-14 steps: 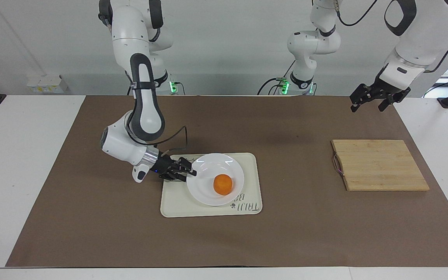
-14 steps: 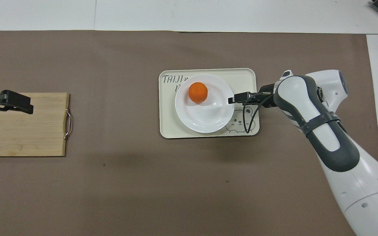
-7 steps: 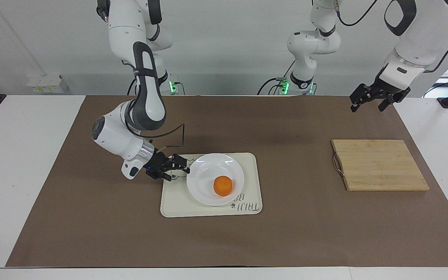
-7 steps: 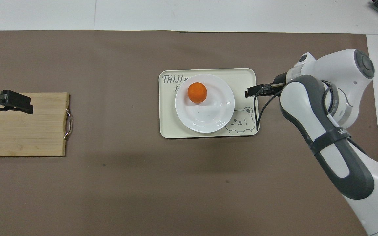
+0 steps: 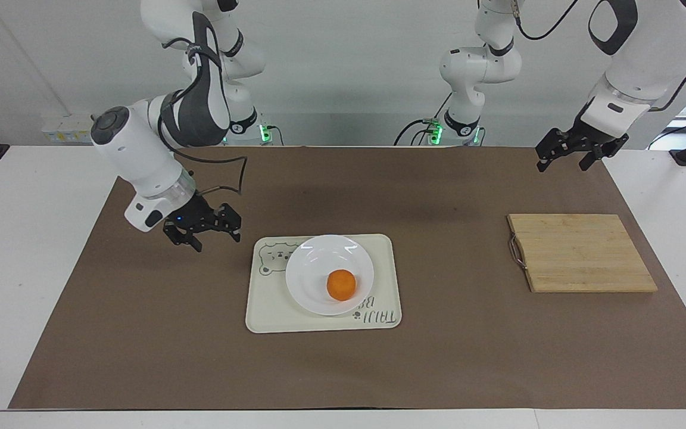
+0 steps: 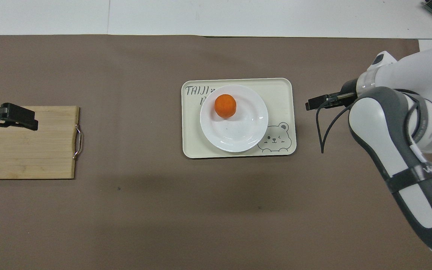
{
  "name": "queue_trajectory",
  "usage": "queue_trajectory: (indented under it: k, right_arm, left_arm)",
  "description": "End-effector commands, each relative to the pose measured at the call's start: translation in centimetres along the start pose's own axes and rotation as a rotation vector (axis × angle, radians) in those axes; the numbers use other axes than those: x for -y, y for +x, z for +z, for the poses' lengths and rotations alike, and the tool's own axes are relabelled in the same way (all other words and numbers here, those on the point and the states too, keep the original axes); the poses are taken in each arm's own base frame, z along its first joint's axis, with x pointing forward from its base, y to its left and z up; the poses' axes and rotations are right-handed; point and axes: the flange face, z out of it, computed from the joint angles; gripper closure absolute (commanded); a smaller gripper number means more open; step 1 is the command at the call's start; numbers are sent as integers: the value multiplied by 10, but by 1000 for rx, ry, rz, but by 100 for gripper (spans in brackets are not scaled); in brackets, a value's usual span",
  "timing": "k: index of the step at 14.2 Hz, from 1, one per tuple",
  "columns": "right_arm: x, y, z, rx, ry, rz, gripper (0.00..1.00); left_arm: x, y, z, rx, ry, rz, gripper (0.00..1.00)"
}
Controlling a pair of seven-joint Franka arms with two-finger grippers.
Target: Place orange and plate with both arms
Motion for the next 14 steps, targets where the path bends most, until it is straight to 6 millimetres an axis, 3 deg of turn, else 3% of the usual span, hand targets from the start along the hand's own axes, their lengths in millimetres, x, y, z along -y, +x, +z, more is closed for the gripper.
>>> queue_trajectory:
  k: [1,5,7,9,14]
  right_arm:
    - [-7,-18,-19,37,-47,110,0]
    - [-66,-28,-33,76,-87,178,0]
    - [-86,-31,-39,87,-113,153,0]
    - [-91,-34,-52,69,-146,117,0]
    - [-65,-57,-133,-17,-160,68,0]
  left_arm:
    - [3,-2,-2,-7,10,6,0]
    - [3,-2,-2,-7,10,6,0]
    - [3,-2,-2,-7,10,6,0]
    - [2,-2,-2,-7,10,8,0]
    - [2,-2,-2,-7,10,8,0]
